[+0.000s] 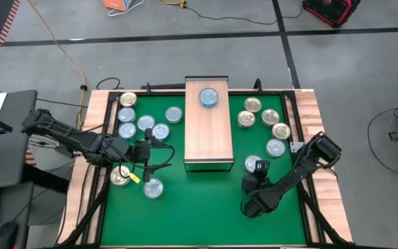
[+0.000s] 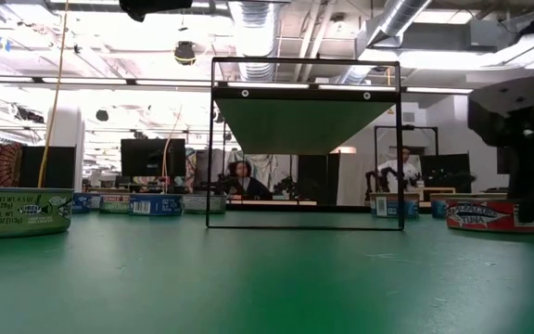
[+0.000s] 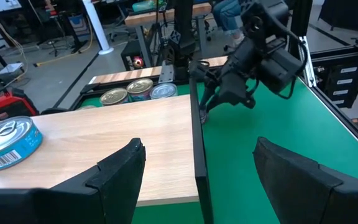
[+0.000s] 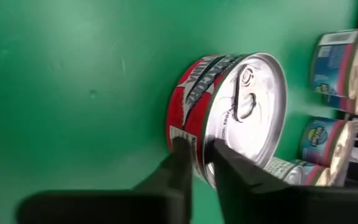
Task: Stack canned seafood by type on shelf
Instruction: Stack the red tuna can on top of the light blue tuna can on the shelf
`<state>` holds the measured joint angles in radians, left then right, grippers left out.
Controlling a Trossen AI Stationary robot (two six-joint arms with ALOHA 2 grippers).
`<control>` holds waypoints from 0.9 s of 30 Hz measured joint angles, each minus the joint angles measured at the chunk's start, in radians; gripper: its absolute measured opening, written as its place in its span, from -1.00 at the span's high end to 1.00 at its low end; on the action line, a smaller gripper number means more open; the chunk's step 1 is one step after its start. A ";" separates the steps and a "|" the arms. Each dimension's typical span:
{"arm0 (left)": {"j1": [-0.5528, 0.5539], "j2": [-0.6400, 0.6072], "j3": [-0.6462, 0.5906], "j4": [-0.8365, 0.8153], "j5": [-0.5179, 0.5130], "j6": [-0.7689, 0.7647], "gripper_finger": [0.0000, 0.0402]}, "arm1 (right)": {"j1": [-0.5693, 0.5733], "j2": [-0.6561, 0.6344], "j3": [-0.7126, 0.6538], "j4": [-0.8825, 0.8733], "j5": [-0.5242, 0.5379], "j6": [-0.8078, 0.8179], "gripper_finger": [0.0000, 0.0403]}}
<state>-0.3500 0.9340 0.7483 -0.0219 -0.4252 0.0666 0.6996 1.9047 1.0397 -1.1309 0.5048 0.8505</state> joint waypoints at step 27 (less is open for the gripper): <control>0.000 0.000 0.000 -0.019 0.000 -0.011 -0.43 | 0.090 -0.063 0.195 -0.108 -0.010 0.182 0.84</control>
<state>-0.3504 0.9344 0.7483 -0.0412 -0.4252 0.0551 0.7898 1.8420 1.2350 -1.2394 0.4949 1.0329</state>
